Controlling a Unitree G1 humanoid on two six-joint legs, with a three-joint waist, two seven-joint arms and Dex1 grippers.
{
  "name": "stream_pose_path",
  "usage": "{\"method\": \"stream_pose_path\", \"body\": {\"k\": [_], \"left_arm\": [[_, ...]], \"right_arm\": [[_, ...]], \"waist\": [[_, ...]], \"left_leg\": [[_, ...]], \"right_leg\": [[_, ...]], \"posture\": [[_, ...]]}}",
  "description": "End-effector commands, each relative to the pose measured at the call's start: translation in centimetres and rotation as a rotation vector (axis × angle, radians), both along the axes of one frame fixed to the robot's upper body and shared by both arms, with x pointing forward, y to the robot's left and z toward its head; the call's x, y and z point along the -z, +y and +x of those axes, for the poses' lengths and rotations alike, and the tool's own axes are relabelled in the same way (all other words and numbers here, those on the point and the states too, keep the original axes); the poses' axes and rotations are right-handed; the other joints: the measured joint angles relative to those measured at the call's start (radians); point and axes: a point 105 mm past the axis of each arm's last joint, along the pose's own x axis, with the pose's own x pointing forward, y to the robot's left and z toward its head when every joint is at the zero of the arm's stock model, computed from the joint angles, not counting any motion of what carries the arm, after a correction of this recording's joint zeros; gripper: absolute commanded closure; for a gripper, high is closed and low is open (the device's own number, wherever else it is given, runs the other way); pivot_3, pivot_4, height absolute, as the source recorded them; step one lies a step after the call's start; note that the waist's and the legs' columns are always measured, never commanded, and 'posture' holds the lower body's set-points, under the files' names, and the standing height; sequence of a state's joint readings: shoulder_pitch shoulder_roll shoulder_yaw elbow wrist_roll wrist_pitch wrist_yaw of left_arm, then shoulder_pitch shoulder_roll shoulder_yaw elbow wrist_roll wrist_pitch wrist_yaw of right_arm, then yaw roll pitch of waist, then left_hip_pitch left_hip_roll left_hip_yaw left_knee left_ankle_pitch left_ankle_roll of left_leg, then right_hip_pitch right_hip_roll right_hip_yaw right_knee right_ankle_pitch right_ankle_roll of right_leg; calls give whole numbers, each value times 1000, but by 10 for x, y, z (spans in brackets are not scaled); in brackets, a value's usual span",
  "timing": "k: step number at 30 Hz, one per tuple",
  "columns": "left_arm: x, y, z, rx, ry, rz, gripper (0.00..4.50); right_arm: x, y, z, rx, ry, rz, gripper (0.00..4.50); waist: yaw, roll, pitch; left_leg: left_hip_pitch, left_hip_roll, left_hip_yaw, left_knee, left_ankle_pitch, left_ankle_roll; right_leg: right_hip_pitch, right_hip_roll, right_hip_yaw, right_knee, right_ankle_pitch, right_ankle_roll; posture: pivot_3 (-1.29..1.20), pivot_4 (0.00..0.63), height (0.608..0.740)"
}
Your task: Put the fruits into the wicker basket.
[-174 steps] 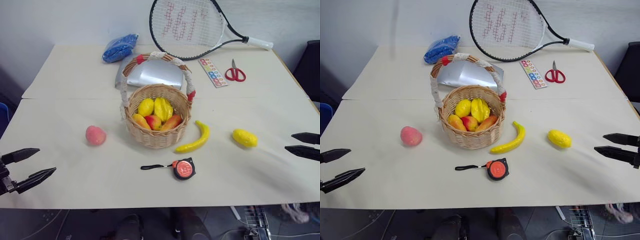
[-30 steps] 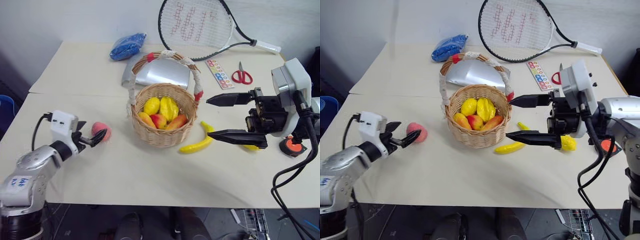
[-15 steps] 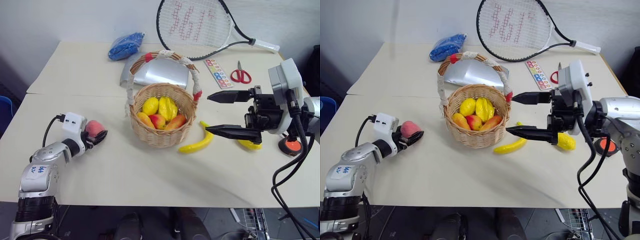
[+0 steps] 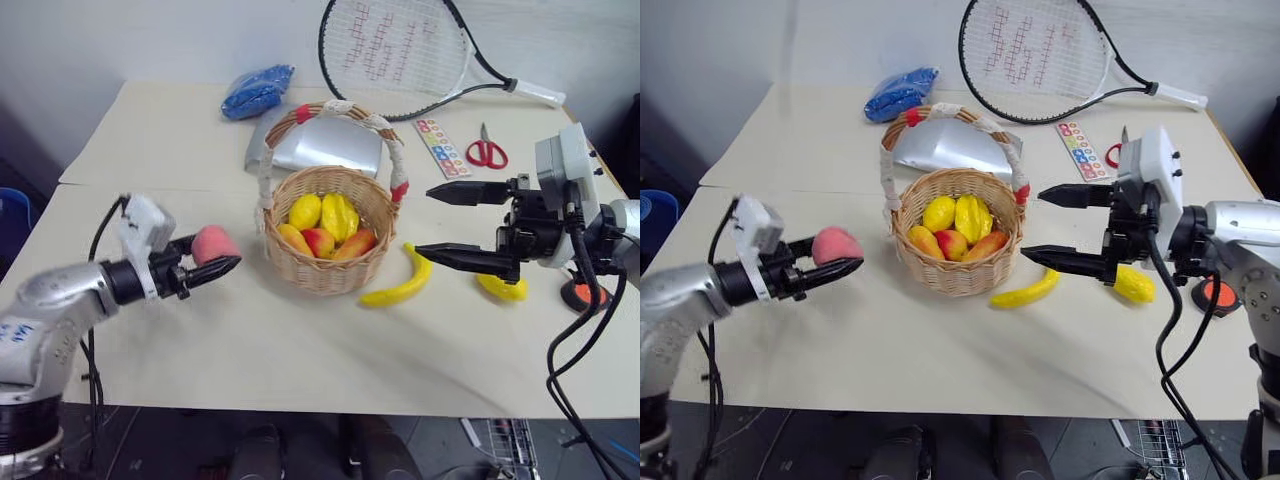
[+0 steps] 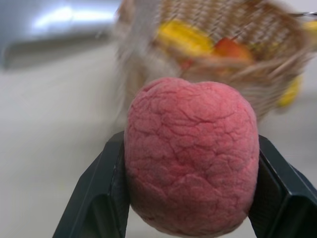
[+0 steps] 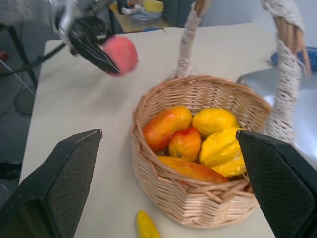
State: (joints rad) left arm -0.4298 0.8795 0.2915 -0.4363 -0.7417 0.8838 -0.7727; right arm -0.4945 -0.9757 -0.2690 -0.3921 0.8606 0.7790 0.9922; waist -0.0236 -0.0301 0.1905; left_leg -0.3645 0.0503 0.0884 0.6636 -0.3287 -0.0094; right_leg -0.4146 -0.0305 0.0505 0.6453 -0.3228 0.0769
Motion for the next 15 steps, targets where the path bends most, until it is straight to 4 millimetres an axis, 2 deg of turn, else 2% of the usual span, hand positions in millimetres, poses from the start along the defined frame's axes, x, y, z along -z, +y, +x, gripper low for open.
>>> {"method": "stream_pose_path", "body": {"k": [1, 5, 8, 11, 14, 15], "left_arm": [[-20, -30, -8, 119, -50, 25, 1998], [-29, -64, 14, 95, -83, 19, 1998], [-17, -86, 30, 64, -126, 82, 1998], [-1, -96, 50, 6, -97, 84, 1998], [6, -100, 53, 37, -67, 62, 1998], [9, -99, 55, 29, -57, 66, 1648]], "right_arm": [[-10, -5, -6, 33, -57, -5, 0], [-5, -8, -10, 69, -43, -1, 0], [1, -10, -15, 92, -29, -4, 0], [4, -12, -17, 117, -25, -1, 0], [6, -12, -18, 128, -22, 6, 0], [7, -13, -19, 128, -20, 6, 0]], "waist": [[-4, 2, -1], [-4, 3, -1], [-6, 3, -1], [-4, 3, -1], [-9, 2, -1], [-8, 2, -1]], "left_leg": [[0, -1, 1, 0, 0, 0], [-1, -2, 2, 1, 1, 0], [-3, -2, 3, 2, 3, -2], [-3, -2, 4, 2, 4, -2], [-4, -2, 5, 2, 5, -2], [-4, -2, 5, 2, 5, -3]], "right_leg": [[0, 0, 0, -1, 0, 1], [0, 1, 3, -1, 1, 2], [-2, 3, 4, -1, 2, 4], [-3, 3, 6, 0, 2, 4], [-5, 4, 7, 1, 2, 4], [-5, 4, 7, 2, 2, 4]], "posture": [[0, 150, 740], [0, 150, 740], [0, 150, 740], [0, 150, 740], [0, 150, 740], [0, 150, 740]]}}
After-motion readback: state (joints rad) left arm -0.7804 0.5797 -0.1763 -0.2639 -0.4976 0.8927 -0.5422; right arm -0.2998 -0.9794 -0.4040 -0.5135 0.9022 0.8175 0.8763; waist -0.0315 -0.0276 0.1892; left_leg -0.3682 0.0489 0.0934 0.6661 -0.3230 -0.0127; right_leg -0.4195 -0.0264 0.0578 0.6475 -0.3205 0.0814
